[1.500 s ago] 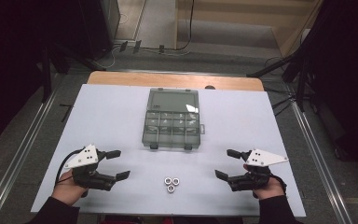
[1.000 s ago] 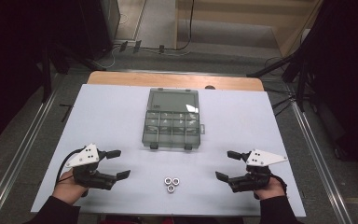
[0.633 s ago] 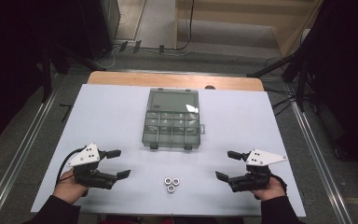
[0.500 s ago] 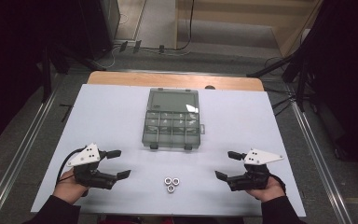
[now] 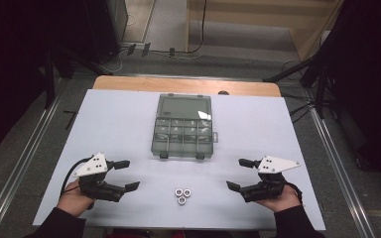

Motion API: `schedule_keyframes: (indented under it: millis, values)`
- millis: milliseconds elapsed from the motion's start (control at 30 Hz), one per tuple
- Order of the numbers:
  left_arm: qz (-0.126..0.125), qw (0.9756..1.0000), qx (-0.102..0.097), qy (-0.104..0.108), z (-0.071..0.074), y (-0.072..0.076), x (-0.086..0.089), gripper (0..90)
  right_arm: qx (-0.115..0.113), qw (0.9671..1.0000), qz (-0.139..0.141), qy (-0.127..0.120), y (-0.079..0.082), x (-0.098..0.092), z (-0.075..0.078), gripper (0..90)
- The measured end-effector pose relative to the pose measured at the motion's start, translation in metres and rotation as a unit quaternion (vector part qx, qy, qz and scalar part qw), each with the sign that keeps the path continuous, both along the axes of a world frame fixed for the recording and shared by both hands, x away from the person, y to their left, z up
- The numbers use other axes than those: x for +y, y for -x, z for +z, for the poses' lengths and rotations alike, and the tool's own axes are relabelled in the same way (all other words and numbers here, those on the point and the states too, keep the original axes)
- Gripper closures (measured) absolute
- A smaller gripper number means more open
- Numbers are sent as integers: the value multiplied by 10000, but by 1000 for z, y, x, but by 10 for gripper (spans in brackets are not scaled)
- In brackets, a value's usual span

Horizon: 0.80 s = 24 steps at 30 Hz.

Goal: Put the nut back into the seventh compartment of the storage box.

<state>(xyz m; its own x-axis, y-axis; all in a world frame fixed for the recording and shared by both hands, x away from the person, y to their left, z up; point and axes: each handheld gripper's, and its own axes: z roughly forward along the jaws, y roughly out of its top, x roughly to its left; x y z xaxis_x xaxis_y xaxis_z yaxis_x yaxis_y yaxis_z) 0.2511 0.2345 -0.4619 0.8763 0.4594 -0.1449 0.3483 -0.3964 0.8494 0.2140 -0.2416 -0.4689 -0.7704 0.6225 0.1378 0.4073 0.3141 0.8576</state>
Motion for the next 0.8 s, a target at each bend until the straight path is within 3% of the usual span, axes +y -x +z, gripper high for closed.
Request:
schedule_keyframes:
  millis: [67,100,333,800]
  values:
    - [7,10000,3,9,0,0,0,198,-35,10000,32,-30,-1,0,1,140]
    - [-6,10000,7,4,0,0,0,198,-20,9998,116,-168,-3,0,1,140]
    - [1,10000,26,-20,0,0,0,198,-99,9991,373,-151,-11,7,1,142]
    - [-31,10000,46,-41,-1,-1,0,198,-38,9978,624,-234,-22,21,0,152]
